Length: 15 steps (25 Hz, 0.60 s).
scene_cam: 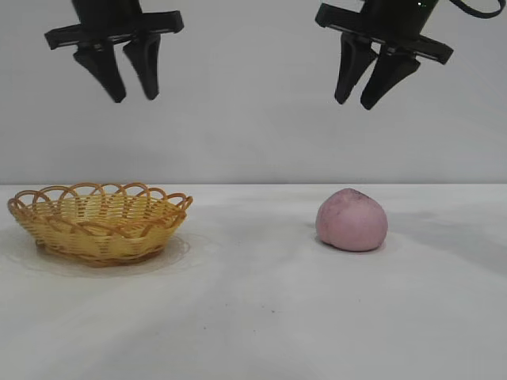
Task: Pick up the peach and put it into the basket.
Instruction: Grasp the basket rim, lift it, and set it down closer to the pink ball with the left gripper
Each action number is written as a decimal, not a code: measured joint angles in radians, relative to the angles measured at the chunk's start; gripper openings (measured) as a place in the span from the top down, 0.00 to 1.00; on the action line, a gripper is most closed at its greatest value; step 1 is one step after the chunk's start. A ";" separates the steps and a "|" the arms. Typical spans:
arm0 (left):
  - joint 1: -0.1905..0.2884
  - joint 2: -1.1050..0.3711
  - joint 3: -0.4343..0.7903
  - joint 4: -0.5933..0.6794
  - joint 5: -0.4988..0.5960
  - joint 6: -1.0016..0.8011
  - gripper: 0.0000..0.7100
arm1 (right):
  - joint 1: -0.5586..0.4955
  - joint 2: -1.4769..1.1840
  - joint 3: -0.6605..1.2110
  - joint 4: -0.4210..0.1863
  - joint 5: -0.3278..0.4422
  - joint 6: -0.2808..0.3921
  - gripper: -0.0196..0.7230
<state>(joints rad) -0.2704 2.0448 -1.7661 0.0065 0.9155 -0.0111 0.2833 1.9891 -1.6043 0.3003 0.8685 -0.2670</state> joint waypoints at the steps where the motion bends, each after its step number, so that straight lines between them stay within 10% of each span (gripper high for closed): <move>1: 0.000 0.000 0.000 0.019 0.035 0.014 0.51 | 0.000 0.000 0.000 -0.018 0.027 0.005 0.64; 15: 0.084 0.029 0.159 0.006 0.207 0.228 0.51 | 0.000 0.000 0.000 -0.049 0.153 0.010 0.64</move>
<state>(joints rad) -0.1869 2.0736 -1.6075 0.0130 1.1223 0.2166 0.2833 1.9891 -1.6043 0.2509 1.0216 -0.2570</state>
